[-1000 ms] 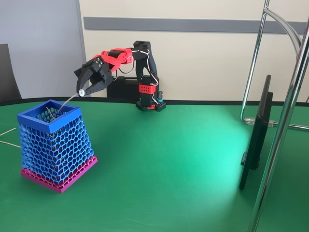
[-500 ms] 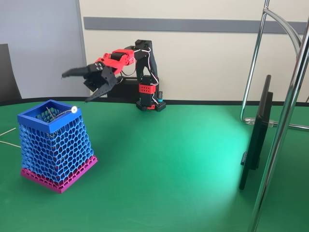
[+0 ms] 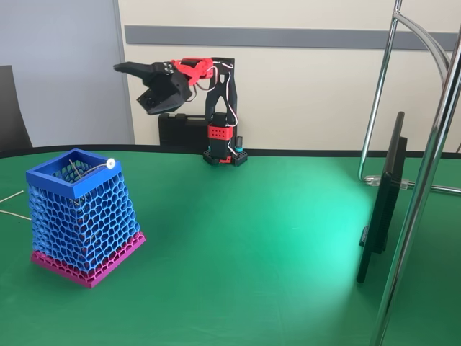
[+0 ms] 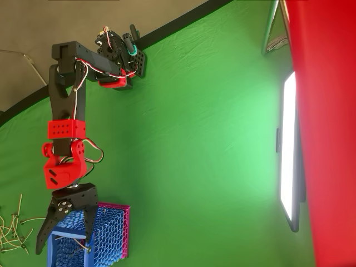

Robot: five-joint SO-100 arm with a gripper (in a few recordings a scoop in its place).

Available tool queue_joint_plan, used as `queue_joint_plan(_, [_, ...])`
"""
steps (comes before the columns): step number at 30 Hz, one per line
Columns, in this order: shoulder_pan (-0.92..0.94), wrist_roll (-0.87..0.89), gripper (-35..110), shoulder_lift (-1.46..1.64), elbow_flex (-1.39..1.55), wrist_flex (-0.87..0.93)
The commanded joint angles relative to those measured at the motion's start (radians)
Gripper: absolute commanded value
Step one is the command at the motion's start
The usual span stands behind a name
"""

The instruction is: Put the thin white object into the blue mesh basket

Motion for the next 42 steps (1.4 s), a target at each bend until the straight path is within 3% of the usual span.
queue_joint_plan(1, [-0.038,-0.046,50,0.124,0.063,-0.014])
queue_joint_plan(14, [-0.278,-0.466,48,0.692,0.672,0.014])
queue_joint_plan(25, [-0.293,-0.683,39,1.166,1.121,0.141])
queue_joint_plan(31, [-0.298,-0.723,30,1.387,1.367,0.202])
queue_joint_plan(37, [-0.298,-0.761,6,1.574,1.529,0.279])
queue_joint_plan(42, [-0.298,-0.732,3,1.598,1.529,0.385])
